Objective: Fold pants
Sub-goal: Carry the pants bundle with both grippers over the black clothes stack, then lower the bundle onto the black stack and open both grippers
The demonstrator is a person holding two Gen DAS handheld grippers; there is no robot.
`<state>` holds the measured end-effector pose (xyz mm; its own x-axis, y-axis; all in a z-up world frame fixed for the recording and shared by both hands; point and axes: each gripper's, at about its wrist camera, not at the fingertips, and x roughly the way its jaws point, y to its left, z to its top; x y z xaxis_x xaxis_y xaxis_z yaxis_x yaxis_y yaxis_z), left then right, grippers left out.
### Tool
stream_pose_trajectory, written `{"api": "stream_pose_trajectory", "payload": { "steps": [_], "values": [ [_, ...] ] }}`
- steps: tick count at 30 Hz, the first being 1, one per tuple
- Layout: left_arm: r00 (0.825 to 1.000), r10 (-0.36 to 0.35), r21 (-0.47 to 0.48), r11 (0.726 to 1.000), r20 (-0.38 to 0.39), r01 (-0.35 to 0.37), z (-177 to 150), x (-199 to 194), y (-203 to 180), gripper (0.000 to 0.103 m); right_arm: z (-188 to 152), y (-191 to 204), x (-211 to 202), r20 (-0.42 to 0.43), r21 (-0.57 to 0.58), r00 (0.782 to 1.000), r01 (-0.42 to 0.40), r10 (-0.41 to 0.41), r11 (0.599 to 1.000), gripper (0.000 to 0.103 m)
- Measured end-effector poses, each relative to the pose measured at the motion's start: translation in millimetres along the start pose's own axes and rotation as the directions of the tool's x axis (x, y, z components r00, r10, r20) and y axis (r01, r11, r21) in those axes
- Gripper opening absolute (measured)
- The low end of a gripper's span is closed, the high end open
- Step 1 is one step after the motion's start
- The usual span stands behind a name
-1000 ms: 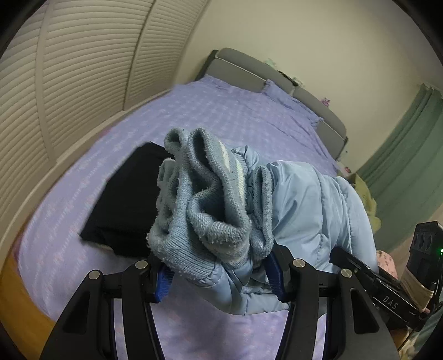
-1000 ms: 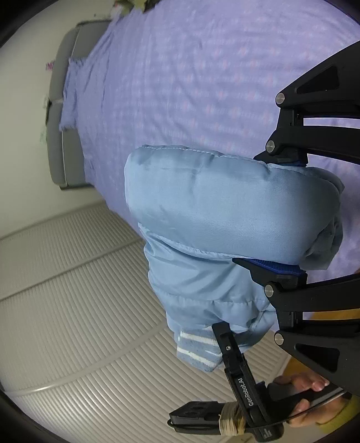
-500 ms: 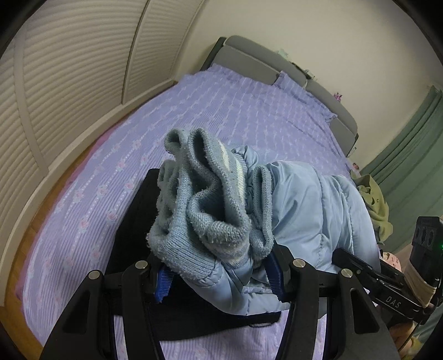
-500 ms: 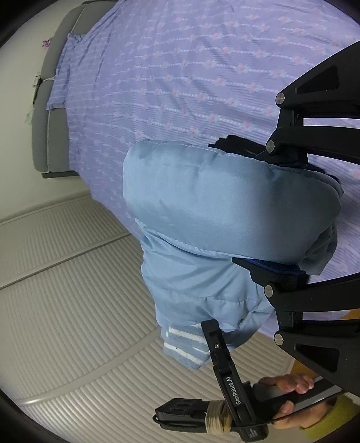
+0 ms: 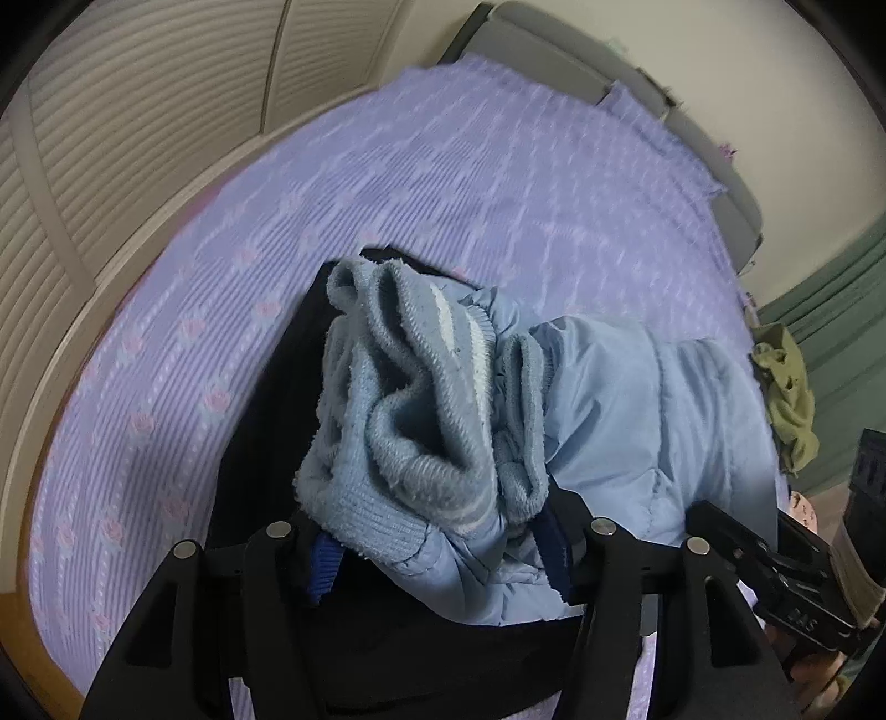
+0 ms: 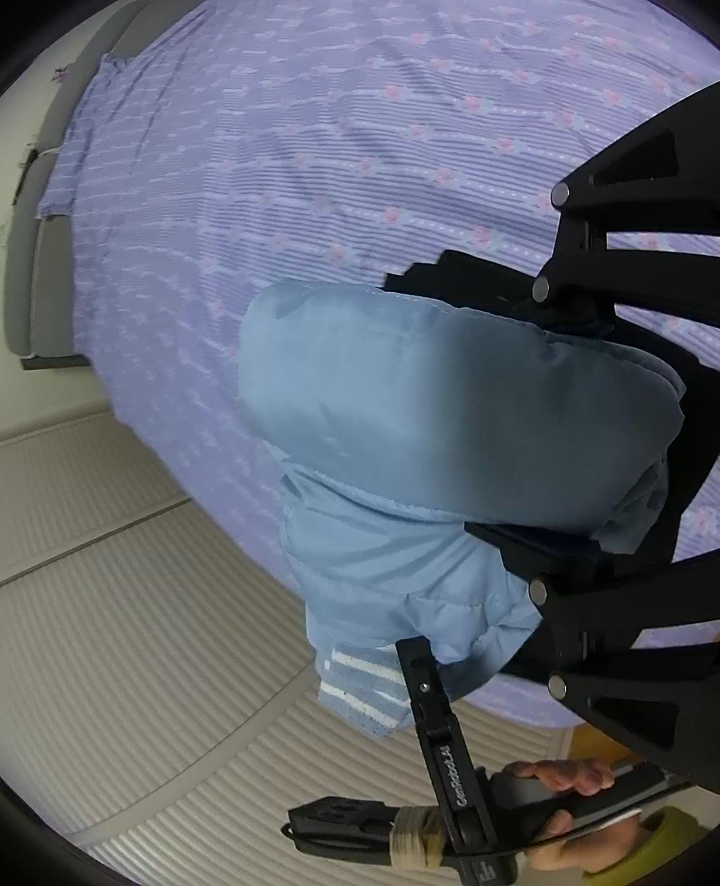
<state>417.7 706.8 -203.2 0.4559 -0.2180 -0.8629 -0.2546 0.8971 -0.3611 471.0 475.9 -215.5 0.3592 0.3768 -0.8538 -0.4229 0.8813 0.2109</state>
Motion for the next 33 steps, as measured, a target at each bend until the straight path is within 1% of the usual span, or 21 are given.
{"api": "stream_pose_trajectory", "payload": {
  "steps": [1, 2, 3, 4, 7, 8, 9, 10, 11, 13, 14, 16, 20, 22, 23, 25, 26, 28, 30, 31, 33],
  "values": [
    [1.000, 0.003, -0.006, 1.000, -0.006, -0.003, -2.2, 0.8, 1.4, 0.064, 0.7, -1.0, 1.9, -0.009, 0.000, 1.000, 0.004, -0.004, 1.000, 0.062],
    [1.000, 0.011, -0.014, 1.000, -0.015, -0.011, -3.4, 2.1, 3.8, 0.068, -1.1, -1.4, 2.1, -0.013, -0.001, 1.000, 0.009, -0.010, 1.000, 0.066],
    [1.000, 0.018, -0.021, 1.000, -0.021, -0.019, -3.9, 2.8, 6.0, 0.070, -2.4, -1.1, 0.9, -0.010, -0.007, 1.000, 0.019, -0.019, 1.000, 0.071],
    [0.999, 0.031, -0.028, 0.999, -0.026, -0.031, -5.2, 2.6, 8.4, 0.074, -3.1, -0.7, -0.3, -0.006, -0.015, 1.000, 0.027, -0.028, 1.000, 0.076],
    [0.997, 0.074, -0.032, 0.997, -0.037, -0.075, -7.6, 1.4, 12.2, 0.086, -2.6, 1.1, -6.6, 0.009, -0.037, 0.999, 0.036, -0.035, 0.999, 0.077],
    [0.993, 0.109, -0.023, 0.994, -0.038, -0.110, -8.0, -1.9, 10.4, 0.090, -2.3, 1.1, -8.9, 0.009, -0.036, 0.999, 0.042, -0.041, 0.998, 0.077],
    [0.988, 0.154, -0.001, 0.988, -0.029, -0.154, -8.2, -7.6, 6.7, 0.090, -3.0, 0.9, -11.8, 0.010, -0.034, 0.999, 0.049, -0.048, 0.998, 0.078],
    [0.982, 0.188, 0.016, 0.982, -0.017, -0.188, -8.7, -12.4, 4.2, 0.088, -4.6, 0.7, -14.7, 0.015, -0.031, 0.998, 0.054, -0.053, 0.998, 0.078],
    [0.971, 0.239, 0.044, 0.970, 0.013, -0.240, -11.2, -22.4, -1.4, 0.088, -5.6, -1.8, -19.6, 0.024, -0.025, 0.998, 0.067, -0.066, 0.997, 0.078],
    [0.956, 0.285, 0.104, 0.951, 0.068, -0.291, -17.0, -40.1, -10.9, 0.088, -7.9, -0.7, -33.4, 0.057, -0.027, 0.995, 0.088, -0.086, 0.996, 0.078],
    [0.947, 0.308, 0.134, 0.939, 0.090, -0.318, -22.0, -51.5, -17.9, 0.088, -10.9, 0.7, -45.2, 0.081, -0.030, 0.990, 0.115, -0.112, 0.993, 0.078],
    [0.945, 0.309, 0.172, 0.930, 0.108, -0.324, -30.1, -64.8, -27.7, 0.088, -15.4, 2.3, -62.8, 0.113, -0.034, 0.984, 0.144, -0.139, 0.989, 0.078],
    [0.940, 0.291, 0.257, 0.909, 0.177, -0.330, -58.9, -99.5, -58.8, 0.089, -28.6, 3.6, -102.0, 0.183, -0.040, 0.969, 0.177, -0.167, 0.983, 0.078],
    [0.946, 0.257, 0.282, 0.909, 0.198, -0.306, -73.2, -115.4, -74.1, 0.094, -38.7, 3.2, -127.0, 0.218, -0.044, 0.959, 0.195, -0.181, 0.980, 0.078],
    [0.949, 0.236, 0.289, 0.912, 0.208, -0.290, -81.8, -123.9, -83.4, 0.095, -46.7, 3.3, -143.7, 0.236, -0.045, 0.952, 0.209, -0.193, 0.977, 0.080],
    [0.953, 0.205, 0.303, 0.915, 0.222, -0.267, -98.2, -136.7, -99.2, 0.095, -62.2, 2.3, -169.3, 0.266, -0.039, 0.940, 0.234, -0.216, 0.971, 0.089],
    [0.954, 0.191, 0.308, 0.916, 0.229, -0.258, -107.5, -143.9, -108.8, 0.096, -69.3, 0.9, -181.9, 0.279, -0.033, 0.932, 0.248, -0.230, 0.968, 0.090],
    [0.954, 0.176, 0.322, 0.913, 0.241, -0.249, -119.6, -155.7, -127.8, 0.097, -84.4, -1.6, -205.5, 0.290, -0.022, 0.922, 0.274, -0.256, 0.962, 0.091],
    [0.951, 0.163, 0.335, 0.909, 0.264, -0.248, -136.0, -169.9, -146.0, 0.099, -96.4, -2.5, -225.6, 0.297, -0.013, 0.917, 0.285, -0.268, 0.958, 0.091],
    [0.949, 0.157, 0.339, 0.908, 0.274, -0.248, -144.3, -176.9, -154.0, 0.101, -102.8, -2.9, -235.1, 0.300, -0.011, 0.914, 0.291, -0.274, 0.957, 0.091],
    [0.948, 0.140, 0.340, 0.910, 0.288, -0.237, -160.1, -193.0, -171.5, 0.103, -118.7, -5.3, -258.7, 0.306, 0.000, 0.907, 0.306, -0.291, 0.952, 0.092]
  ]
}}
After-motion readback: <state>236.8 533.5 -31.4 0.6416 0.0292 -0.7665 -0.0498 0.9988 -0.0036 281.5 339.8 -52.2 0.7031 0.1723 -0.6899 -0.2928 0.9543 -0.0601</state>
